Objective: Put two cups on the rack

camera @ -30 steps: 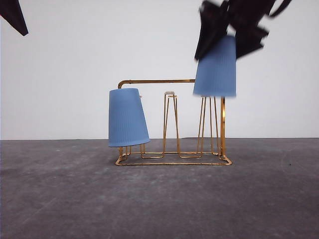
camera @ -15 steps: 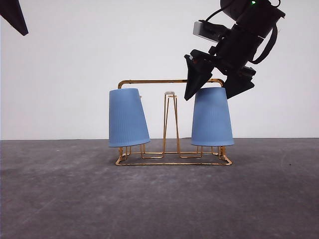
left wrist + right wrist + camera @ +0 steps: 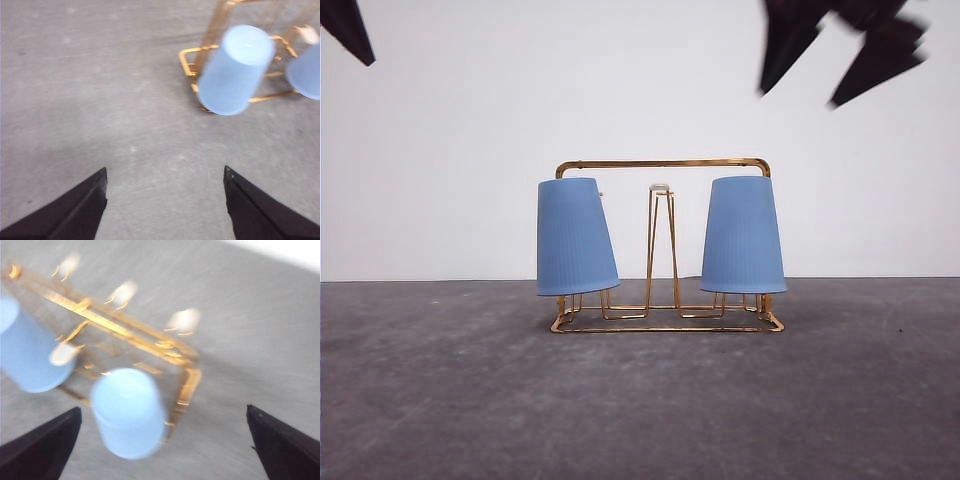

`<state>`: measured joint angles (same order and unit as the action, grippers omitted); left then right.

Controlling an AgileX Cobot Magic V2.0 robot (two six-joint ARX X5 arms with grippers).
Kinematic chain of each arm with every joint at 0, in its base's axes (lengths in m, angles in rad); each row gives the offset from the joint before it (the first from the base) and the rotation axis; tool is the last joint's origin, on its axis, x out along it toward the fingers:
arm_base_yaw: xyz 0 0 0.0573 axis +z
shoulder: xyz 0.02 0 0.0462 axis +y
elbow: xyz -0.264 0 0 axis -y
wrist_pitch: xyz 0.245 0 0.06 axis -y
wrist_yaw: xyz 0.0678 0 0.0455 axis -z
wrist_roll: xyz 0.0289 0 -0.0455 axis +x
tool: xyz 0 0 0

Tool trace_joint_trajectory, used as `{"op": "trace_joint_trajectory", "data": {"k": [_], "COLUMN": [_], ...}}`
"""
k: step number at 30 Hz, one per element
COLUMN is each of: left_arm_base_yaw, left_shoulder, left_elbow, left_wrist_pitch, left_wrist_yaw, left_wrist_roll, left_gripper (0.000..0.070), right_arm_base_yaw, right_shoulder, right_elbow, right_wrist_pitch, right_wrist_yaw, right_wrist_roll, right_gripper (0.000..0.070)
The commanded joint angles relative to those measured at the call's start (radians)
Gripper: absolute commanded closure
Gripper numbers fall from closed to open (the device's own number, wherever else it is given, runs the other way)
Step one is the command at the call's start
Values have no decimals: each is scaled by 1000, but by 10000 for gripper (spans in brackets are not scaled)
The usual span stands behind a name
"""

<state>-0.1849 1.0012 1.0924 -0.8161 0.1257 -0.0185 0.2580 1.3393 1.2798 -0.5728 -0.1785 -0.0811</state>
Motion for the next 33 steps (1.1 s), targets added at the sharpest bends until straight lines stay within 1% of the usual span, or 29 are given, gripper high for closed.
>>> {"op": "trace_joint_trajectory", "data": {"k": [1,4,8,11,14,16,18,19,20,21,22,23,24,28,31,33], "left_arm_base_yaw": [12,42,68,72,72,72,72,72,72,72,72,72,72,72,72,72], "left_shoulder": [7,7,7,7,7,7,7,7,7,7,7,7,7,7,7,7], "left_elbow": [7,7,7,7,7,7,7,7,7,7,7,7,7,7,7,7], "left_wrist_pitch": [6,2,0,-5,-6,-6,-7,-7,-7,-8,-11,-17,-24,-28,-36,-28], "left_wrist_yaw": [-2,-2,-2,-2,-2,-1,-2,-2,-2,-1,-1,-1,-1,-1,-2,-2], "left_wrist_roll": [9,22,26,25,24,22,17,14,10,5,4,3,3,3,-12,-13], "left_gripper": [272,272,272,272,272,272,272,272,274,292,370,525,682,689,684,684], "right_arm_base_yaw": [-13,-49,-88,-99,-99,-99,-99,-99,-99,-99,-99,-99,-99,-99,-99,-98], "right_shoulder": [-51,-186,-364,-462,-525,-543,-545,-545,-544,-543,-543,-544,-544,-543,-544,-544], "right_elbow": [-40,-167,-361,-466,-530,-544,-546,-546,-546,-546,-546,-546,-546,-546,-546,-546], "right_wrist_pitch": [-7,-7,0,0,-8,-16,-19,-19,-19,-19,-20,-19,-18,-7,-29,-34], "right_wrist_yaw": [7,27,24,22,23,23,23,23,23,23,23,23,23,26,21,22], "right_wrist_roll": [13,28,83,120,145,149,149,149,149,149,149,147,145,146,183,186], "right_gripper": [41,41,41,42,42,42,57,80,150,264,444,594,698,688,688,688]}}
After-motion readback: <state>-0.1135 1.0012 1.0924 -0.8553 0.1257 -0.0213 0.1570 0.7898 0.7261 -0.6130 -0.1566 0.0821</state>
